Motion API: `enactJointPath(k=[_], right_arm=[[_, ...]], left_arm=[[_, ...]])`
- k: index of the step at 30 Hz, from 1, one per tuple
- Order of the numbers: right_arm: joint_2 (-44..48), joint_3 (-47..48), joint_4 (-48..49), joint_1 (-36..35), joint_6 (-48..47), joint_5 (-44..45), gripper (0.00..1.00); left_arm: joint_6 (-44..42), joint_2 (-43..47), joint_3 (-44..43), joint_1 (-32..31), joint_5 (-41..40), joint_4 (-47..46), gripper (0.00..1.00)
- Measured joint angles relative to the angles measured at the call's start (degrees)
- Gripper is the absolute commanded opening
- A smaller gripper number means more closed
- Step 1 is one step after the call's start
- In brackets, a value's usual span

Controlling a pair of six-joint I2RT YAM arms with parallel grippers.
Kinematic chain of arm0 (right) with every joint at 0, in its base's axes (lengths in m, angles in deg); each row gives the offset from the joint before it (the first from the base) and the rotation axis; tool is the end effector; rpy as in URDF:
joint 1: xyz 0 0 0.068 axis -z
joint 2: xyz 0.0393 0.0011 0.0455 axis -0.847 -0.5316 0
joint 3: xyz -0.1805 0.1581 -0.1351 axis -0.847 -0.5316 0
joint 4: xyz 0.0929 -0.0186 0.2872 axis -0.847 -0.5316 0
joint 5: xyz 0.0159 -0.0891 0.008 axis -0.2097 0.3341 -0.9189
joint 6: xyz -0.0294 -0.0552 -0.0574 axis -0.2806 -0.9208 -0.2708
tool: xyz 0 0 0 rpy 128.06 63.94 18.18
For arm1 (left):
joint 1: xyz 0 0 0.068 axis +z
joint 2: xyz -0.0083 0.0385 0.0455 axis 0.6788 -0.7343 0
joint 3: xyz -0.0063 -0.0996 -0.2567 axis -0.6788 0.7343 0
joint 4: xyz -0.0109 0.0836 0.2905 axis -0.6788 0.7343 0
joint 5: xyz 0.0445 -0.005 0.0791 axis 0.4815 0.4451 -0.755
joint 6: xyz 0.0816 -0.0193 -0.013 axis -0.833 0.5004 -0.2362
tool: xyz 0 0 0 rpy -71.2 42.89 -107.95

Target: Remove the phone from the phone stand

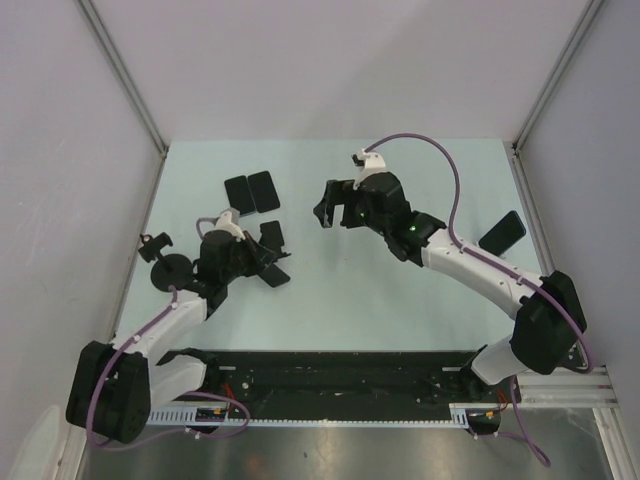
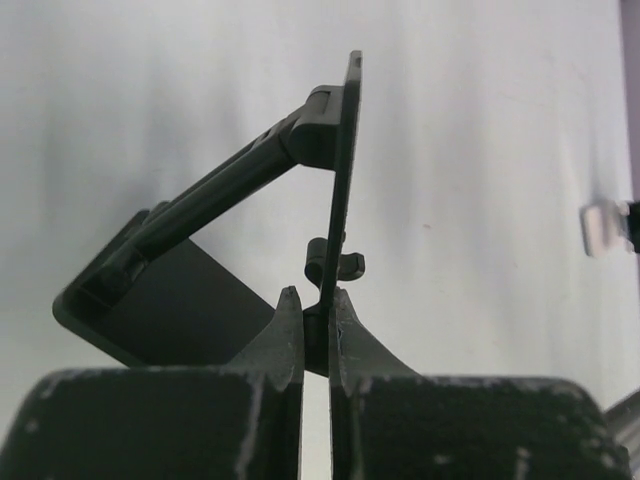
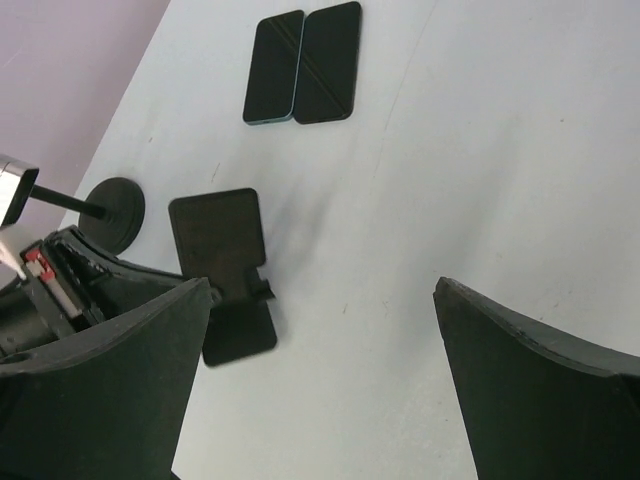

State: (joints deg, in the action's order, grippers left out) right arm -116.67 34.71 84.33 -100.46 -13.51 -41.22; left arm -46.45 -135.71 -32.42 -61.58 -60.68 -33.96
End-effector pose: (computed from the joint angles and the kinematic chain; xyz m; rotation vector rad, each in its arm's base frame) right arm 0.3247 0.2887 0.3024 -0.2424 1.9816 0.6848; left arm 0.2748 -0.1051 0.1633 -0.2689 2.1322 -0.7459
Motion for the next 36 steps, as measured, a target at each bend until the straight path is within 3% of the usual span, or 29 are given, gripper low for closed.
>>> enactJointPath(k=[7,11,14,20,21,29,36], right_arm=[[3.5,-2.8,-0.2,2.6,-2.1,-0.6,1.0],[3.9,-4.3,-0.6,4.3,-2.7,-1.4,1.0],[4.3,-5.3,-1.0,5.4,-2.8,-1.9,1.0],[5.5,-6.2,-1.2,7.1,-2.8,-2.9,1.0],[5.7,-6.2,-1.2,7.2,-2.8,-3.0,1.0],[6.1,-6.9,-1.1,7.9,-2.9,-3.6,1.0],[6.2,-7.1,-1.2,7.9,-2.9,-4.3,1.0]], left_arm=[[-5.2,-0.1,2.1,14.6,6.2,1.4,0.01],[-7.3,-1.3,1.5,17.8,8.8,1.2,0.0],[-8.2,-2.8,0.7,20.7,11.6,1.1,0.06],[-8.4,-3.2,0.6,22.6,13.6,1.2,0.25],[-8.3,-3.0,0.7,22.6,13.6,1.7,0.32],[-8.1,1.1,1.8,22.6,9.9,9.7,0.58],[-8.4,4.9,1.8,22.6,6.0,15.8,0.92]])
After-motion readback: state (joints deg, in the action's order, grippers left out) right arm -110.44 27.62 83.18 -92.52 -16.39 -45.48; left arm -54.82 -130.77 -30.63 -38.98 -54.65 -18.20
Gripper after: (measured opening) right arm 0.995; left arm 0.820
